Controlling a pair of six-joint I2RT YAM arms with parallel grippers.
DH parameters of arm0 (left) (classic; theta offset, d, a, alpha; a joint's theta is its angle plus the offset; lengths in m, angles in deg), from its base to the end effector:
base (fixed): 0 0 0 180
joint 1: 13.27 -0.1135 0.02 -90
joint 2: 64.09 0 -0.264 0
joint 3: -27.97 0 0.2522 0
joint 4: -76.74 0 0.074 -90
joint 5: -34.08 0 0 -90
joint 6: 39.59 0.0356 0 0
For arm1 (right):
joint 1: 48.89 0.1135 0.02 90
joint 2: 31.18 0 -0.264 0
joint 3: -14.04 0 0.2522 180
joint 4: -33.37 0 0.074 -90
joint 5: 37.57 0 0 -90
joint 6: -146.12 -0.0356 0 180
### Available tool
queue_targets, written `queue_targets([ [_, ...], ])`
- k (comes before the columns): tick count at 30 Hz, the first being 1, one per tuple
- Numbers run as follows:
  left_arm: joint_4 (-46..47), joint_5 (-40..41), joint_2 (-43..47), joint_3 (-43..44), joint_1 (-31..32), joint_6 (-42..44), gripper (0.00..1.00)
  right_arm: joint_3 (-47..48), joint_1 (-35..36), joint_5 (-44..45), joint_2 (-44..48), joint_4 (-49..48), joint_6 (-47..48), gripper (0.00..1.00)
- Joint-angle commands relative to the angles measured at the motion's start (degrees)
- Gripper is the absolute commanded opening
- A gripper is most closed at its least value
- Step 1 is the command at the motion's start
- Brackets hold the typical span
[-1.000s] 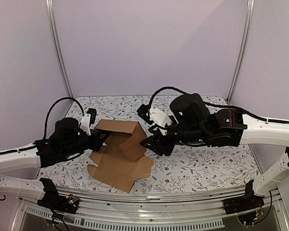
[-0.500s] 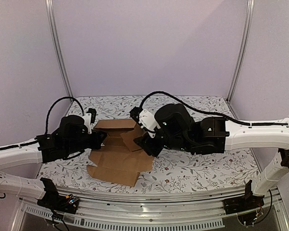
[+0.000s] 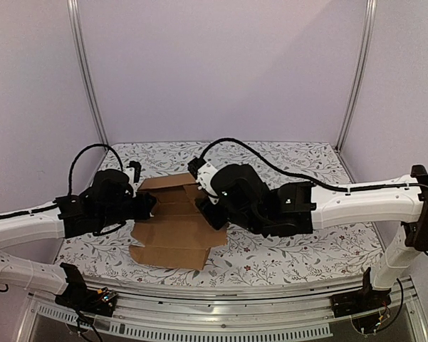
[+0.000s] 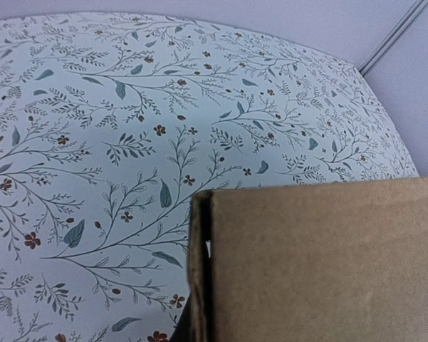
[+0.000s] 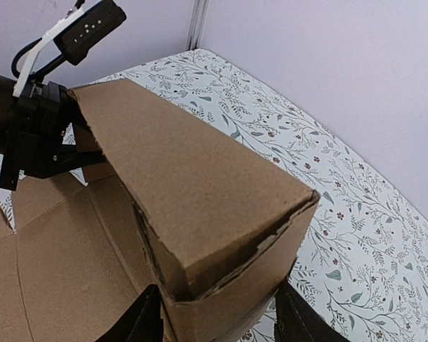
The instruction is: Fold the paper box
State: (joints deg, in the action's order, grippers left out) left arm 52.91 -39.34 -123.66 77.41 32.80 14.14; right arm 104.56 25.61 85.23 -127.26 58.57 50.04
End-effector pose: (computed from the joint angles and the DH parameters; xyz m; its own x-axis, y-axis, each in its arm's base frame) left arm 0.1629 -0.1544 0.2364 -0.6237 -0.1699 -0.7630 0.1948 0.9115 -0.3622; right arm 0.1223 0.3690 0.2984 -0.2085 -0.4188 -0.8838 -0.6673 0.7216 -0.1845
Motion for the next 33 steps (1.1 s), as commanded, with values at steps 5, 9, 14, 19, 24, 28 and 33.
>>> queue_targets([
  [5,-2.2,2.3,-1.9,1.9,0.1,-3.4,0.0,3.9,0.6,11.2,-5.2,-4.6,-0.7,0.5],
  [9,-2.5,2.7,-2.4,2.3,0.1,-3.8,0.0,5.0,0.7,12.7,-7.7,-6.4,0.1,0.44],
  [14,-2.6,2.8,-2.4,2.5,0.1,-4.3,0.0,6.0,0.7,14.5,-10.2,-8.0,1.3,0.35],
  [19,-3.3,3.3,-3.6,3.0,0.2,-6.1,0.0,7.0,1.0,16.4,-12.8,-9.4,2.4,0.25],
  [24,-3.0,2.7,-5.0,3.2,0.2,-7.4,0.0,8.3,1.1,18.0,-15.0,-10.9,2.8,0.17],
  [28,-2.6,2.8,-5.6,3.4,0.3,-8.1,0.0,9.2,1.2,19.7,-16.9,-12.1,2.9,0.04],
  [33,-1.9,2.9,-6.2,3.4,0.3,-9.0,0.0,9.4,1.6,20.7,-18.3,-14.2,2.9,0.0],
])
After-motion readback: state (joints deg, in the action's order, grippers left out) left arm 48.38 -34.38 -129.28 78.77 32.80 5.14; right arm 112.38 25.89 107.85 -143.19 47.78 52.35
